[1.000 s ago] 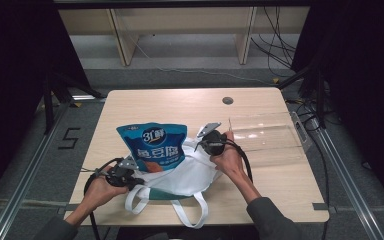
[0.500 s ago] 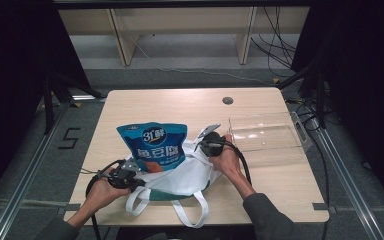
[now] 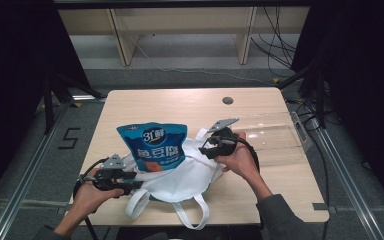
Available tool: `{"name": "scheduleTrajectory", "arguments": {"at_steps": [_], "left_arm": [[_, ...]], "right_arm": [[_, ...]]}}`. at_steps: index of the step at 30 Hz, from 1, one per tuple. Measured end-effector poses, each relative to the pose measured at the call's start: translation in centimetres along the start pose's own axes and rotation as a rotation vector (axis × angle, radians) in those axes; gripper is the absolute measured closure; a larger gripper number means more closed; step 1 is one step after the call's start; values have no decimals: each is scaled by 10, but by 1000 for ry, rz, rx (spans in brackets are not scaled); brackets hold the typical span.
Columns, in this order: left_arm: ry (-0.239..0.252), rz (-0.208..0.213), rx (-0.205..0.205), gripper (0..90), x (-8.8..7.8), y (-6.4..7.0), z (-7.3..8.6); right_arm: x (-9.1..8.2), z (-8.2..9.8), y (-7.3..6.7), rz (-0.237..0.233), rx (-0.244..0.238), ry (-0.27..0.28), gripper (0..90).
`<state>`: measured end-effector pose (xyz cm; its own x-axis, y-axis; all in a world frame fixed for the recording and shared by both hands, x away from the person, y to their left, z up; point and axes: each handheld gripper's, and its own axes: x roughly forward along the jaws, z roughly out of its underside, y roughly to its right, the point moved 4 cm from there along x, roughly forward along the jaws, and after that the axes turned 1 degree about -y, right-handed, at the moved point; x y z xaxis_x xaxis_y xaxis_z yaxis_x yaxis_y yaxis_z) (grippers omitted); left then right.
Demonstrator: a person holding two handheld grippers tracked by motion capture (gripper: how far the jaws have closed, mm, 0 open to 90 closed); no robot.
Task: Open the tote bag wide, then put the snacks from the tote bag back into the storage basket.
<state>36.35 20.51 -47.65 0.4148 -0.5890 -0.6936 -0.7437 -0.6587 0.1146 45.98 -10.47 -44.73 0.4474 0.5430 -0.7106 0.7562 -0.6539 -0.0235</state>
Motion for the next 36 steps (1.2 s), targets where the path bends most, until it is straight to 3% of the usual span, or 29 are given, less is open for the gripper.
{"name": "scheduleTrajectory", "arguments": {"at_steps": [2, 3, 4, 5, 7, 8, 10, 11, 15, 18, 19, 21, 24, 25, 27, 28, 29, 30, 31, 32, 34, 36], "left_arm": [[1, -12, -28, 406, -4, 3, 4], [5, -18, -3, 384, -7, 2, 5], [11, -15, -10, 382, -9, 5, 6], [14, -15, -31, 374, -10, 6, 7], [32, -37, -6, 356, -16, 6, 8], [39, -51, -35, 343, -18, 8, 9], [56, -78, -26, 309, -22, 8, 10], [50, -80, -42, 298, -24, 10, 12], [57, -107, -42, 294, -30, 10, 17], [72, -103, -47, 287, -34, 11, 20], [55, -118, -27, 284, -36, 9, 22], [48, -130, -48, 271, -37, 11, 26], [36, -137, -53, 252, -39, 11, 31], [41, -150, -59, 242, -39, 12, 32], [35, -140, -81, 235, -39, 15, 35], [32, -141, -56, 234, -40, 14, 36], [34, -141, -77, 230, -39, 16, 37], [32, -140, -79, 224, -39, 16, 39], [9, -140, -40, 224, -40, 14, 40], [19, -141, -57, 223, -40, 15, 41], [-9, -143, -36, 221, -43, 14, 43], [-6, -142, -36, 221, -43, 14, 43]], "right_arm": [[-1, 0, 0, -7, -36, -4, 456], [-4, 1, -1, -12, -33, -18, 445], [-4, 1, -2, -9, -29, -8, 440], [-7, 2, -2, -19, -40, -32, 436], [-9, 2, -3, -14, -38, -26, 427], [-9, 2, -3, -11, -45, -17, 426], [-11, 2, -5, -17, -38, -28, 418], [-11, 3, -5, -15, -54, -28, 414], [-12, 3, -8, -21, -60, -40, 409], [-13, 2, -11, -31, -67, -45, 405], [-14, 1, -12, -40, -66, -48, 404], [-14, 0, -13, -31, -73, -30, 402], [-18, -2, -14, -41, -87, -59, 396], [-19, -4, -15, -34, -81, -44, 395], [-24, -7, -17, -37, -97, -67, 384], [-24, -9, -18, -31, -100, -46, 383], [-27, -11, -19, -32, -91, -49, 380], [-29, -14, -19, -41, -114, -49, 375], [-31, -17, -21, -34, -114, -40, 374], [-35, -20, -23, -38, -112, -32, 367], [-39, -25, -27, -45, -123, -35, 356], [-44, -31, -31, -53, -141, -32, 343]]}}
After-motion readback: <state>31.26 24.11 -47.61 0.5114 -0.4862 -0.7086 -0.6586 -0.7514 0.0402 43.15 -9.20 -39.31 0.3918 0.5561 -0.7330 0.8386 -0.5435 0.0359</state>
